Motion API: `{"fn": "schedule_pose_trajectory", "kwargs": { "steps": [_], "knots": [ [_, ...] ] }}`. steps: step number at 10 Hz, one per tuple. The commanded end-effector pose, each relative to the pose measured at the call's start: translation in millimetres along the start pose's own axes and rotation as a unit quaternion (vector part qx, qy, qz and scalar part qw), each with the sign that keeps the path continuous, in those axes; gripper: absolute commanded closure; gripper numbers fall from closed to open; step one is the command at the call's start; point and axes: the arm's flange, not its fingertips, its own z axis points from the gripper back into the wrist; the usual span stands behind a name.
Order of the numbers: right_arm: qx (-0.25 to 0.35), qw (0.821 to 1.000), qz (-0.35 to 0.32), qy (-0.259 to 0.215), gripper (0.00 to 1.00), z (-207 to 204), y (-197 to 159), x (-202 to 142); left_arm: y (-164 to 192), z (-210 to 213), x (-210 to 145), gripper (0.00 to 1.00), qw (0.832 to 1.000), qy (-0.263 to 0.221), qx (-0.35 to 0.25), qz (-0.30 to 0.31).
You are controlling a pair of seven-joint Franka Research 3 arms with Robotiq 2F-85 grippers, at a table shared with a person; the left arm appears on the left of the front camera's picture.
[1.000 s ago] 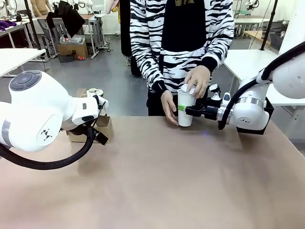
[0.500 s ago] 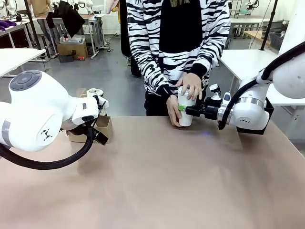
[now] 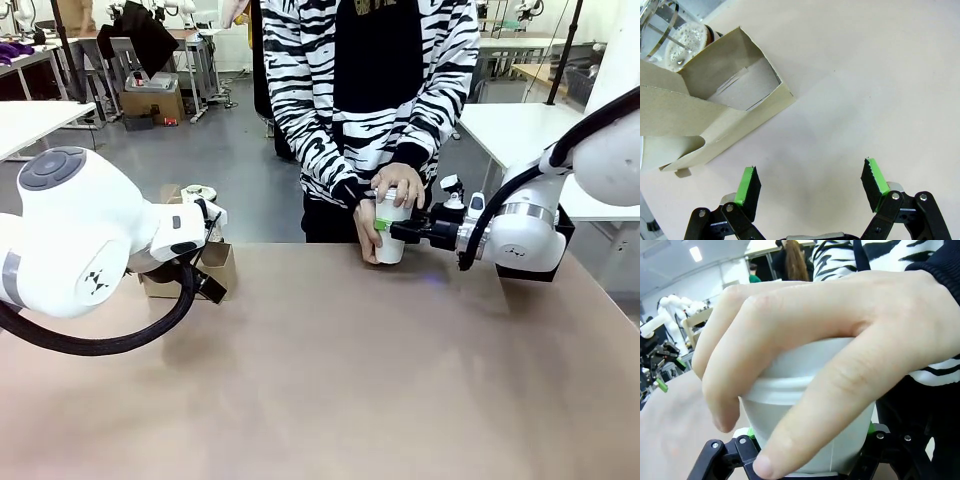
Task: Pour a drink into a cup and package it in a carrier.
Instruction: When a person places the Paper Cup Lid on the 600 ml Paper Cup , lift the 600 ml Paper Cup.
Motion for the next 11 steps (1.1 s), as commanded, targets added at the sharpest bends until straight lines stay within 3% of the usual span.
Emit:
{"fn": "schedule_pose_trajectory", "kwargs": {
  "steps": [1, 11],
  "knots": [
    [0.002, 1.000, -0.006, -0.001, 0.19, -2.3, 3.4, 2.3, -0.2, 0.5, 0.0, 0.00, 1.000, -0.001, -0.001, 0.000],
    [0.002, 1.000, -0.006, -0.001, 0.19, -2.3, 3.4, 2.3, -0.2, 0.5, 0.0, 0.00, 1.000, -0.001, -0.001, 0.000]
  ]
}}
